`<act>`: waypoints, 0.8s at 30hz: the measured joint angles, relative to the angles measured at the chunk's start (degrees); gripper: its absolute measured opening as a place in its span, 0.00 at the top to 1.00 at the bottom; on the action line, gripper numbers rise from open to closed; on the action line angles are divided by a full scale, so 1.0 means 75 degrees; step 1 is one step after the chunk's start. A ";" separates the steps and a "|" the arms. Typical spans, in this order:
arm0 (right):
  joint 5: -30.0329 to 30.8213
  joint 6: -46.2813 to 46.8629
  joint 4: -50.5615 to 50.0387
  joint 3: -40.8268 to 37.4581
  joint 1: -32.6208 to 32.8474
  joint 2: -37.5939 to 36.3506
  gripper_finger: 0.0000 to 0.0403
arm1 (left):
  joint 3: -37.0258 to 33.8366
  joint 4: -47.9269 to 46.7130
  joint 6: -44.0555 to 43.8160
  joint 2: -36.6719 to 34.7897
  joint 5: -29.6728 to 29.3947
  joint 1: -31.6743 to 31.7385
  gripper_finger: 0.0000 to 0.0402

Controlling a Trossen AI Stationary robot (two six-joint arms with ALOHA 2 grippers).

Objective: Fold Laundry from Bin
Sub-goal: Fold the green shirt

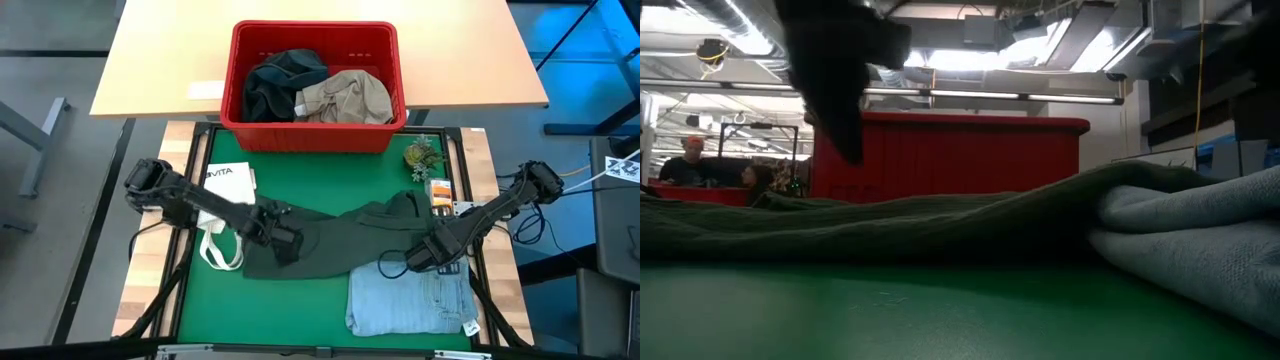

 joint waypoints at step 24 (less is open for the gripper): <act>0.1649 -0.0270 0.1254 0.0329 -0.0393 0.0003 0.53 | -0.1056 0.0901 0.2645 0.0122 0.2153 0.3198 0.65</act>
